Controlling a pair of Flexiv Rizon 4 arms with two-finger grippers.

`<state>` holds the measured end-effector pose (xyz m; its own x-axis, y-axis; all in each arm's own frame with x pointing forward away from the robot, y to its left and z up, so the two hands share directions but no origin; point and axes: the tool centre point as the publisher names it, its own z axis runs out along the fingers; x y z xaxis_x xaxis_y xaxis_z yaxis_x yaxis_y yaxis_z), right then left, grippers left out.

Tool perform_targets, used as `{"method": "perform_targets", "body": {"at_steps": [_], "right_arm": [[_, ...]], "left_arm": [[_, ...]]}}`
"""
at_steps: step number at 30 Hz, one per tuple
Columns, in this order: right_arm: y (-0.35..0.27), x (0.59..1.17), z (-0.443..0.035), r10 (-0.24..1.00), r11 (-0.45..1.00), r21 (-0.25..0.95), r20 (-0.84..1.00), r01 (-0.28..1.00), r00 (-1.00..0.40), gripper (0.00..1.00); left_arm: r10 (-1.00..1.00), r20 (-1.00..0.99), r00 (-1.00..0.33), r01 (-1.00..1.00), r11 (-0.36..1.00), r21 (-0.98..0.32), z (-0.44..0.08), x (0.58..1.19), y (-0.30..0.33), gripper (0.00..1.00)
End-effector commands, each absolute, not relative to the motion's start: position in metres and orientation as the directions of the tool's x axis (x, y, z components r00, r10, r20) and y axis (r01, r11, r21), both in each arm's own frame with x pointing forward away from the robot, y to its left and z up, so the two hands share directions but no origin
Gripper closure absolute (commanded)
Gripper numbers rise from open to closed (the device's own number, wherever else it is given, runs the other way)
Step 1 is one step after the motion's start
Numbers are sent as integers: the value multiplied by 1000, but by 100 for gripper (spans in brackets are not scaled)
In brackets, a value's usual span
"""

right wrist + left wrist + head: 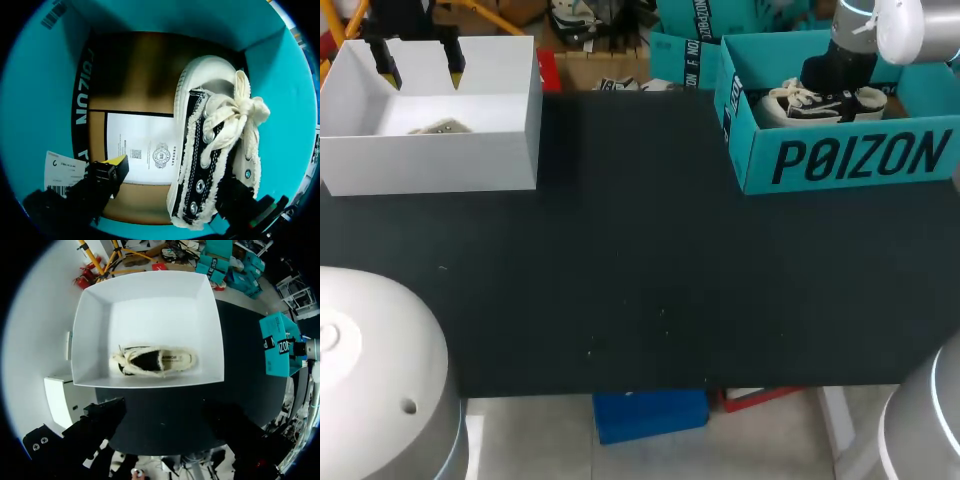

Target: Take the shoe out of the shoebox, open the shoe tongue, remove and reinsert the insole, then place the shoe into the shoebox

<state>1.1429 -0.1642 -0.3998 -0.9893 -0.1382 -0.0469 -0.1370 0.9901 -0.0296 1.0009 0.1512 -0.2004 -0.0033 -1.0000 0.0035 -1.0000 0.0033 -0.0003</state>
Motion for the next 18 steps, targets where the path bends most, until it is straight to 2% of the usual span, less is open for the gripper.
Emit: {"method": "perform_targets", "body": {"at_steps": [1, 18], "right_arm": [[-161, 1155, -406, -140, 990, -32, -28, -139, -990, 100], [-160, 1160, -411, -137, 990, -20, -37, -137, -990, 100]], "left_arm": [[-1000, 2, -2, -1000, 2, 1, -200, 1001, 151, 0], [-1000, 2, -2, -1000, 2, 1, -200, 1001, 151, 0]]}}
